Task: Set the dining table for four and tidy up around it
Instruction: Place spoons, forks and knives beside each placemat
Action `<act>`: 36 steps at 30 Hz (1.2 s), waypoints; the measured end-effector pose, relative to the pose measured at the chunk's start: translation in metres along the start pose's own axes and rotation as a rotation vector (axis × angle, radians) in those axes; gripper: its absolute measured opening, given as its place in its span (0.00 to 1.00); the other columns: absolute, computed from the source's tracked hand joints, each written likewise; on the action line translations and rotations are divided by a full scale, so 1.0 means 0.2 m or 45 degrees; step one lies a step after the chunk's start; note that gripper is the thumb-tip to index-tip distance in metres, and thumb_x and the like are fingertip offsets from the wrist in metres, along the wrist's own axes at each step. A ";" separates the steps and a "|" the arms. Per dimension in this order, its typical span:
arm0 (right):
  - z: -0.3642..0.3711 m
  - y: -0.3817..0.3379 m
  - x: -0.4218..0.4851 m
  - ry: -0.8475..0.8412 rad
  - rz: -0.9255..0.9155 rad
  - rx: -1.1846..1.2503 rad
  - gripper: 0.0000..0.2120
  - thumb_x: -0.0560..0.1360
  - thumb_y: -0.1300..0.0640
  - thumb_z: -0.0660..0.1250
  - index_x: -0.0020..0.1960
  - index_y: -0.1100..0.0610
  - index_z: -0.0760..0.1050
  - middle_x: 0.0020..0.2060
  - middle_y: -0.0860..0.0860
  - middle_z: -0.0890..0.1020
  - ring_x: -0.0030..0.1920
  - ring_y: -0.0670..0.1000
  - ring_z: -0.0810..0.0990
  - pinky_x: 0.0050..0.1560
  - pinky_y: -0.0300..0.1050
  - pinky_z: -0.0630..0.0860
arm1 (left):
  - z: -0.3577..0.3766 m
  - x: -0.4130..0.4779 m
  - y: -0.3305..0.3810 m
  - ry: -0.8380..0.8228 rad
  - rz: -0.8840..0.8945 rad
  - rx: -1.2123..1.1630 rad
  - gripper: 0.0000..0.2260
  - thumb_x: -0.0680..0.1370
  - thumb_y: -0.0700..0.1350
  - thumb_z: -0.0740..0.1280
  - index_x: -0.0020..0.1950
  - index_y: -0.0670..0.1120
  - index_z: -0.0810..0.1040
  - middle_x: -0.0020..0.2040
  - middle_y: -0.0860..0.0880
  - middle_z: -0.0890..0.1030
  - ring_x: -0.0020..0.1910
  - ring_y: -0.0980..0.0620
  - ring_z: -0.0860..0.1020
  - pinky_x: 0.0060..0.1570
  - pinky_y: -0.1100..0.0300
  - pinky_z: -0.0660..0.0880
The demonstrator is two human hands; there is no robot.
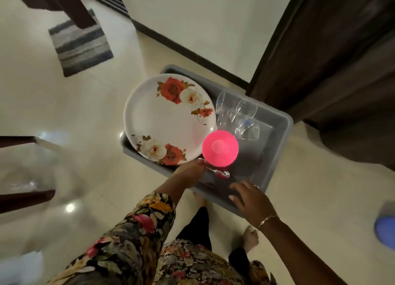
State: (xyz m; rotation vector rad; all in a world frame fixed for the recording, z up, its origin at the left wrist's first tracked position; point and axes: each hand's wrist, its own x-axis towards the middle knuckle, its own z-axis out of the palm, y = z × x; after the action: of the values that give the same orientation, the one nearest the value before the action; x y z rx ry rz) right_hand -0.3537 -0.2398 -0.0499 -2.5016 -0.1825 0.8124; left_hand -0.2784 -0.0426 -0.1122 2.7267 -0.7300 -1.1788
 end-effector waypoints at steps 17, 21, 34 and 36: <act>0.04 0.05 0.15 -0.045 0.222 0.088 0.14 0.78 0.53 0.60 0.61 0.55 0.73 0.57 0.53 0.75 0.59 0.55 0.73 0.55 0.44 0.69 | 0.16 0.24 -0.02 -0.131 0.124 0.319 0.17 0.79 0.37 0.57 0.67 0.43 0.71 0.62 0.43 0.77 0.61 0.42 0.75 0.59 0.49 0.69; 0.06 0.07 0.15 -0.052 0.270 0.095 0.14 0.78 0.53 0.61 0.60 0.56 0.73 0.56 0.54 0.76 0.57 0.56 0.75 0.54 0.46 0.71 | 0.15 0.24 -0.03 -0.201 0.161 0.277 0.15 0.78 0.36 0.59 0.63 0.41 0.75 0.60 0.42 0.78 0.59 0.43 0.76 0.56 0.49 0.73; -0.03 0.13 0.08 0.068 0.377 0.288 0.10 0.77 0.59 0.62 0.57 0.60 0.75 0.53 0.57 0.79 0.53 0.57 0.77 0.49 0.44 0.71 | -0.08 -0.07 0.10 -0.079 0.317 0.223 0.14 0.79 0.38 0.55 0.64 0.40 0.68 0.56 0.41 0.79 0.53 0.40 0.78 0.46 0.51 0.71; -0.07 0.13 0.07 0.197 0.383 0.416 0.09 0.77 0.62 0.61 0.55 0.62 0.77 0.50 0.57 0.81 0.52 0.57 0.78 0.48 0.42 0.69 | -0.09 -0.18 0.14 -0.015 0.248 0.091 0.14 0.77 0.36 0.58 0.63 0.41 0.68 0.55 0.41 0.78 0.52 0.40 0.77 0.44 0.51 0.71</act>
State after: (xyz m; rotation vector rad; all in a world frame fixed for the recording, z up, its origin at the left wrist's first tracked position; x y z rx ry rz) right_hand -0.3350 -0.2650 -0.0594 -2.2924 0.3602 0.6930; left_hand -0.2970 -0.0532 -0.0685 2.6322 -1.0309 -1.1471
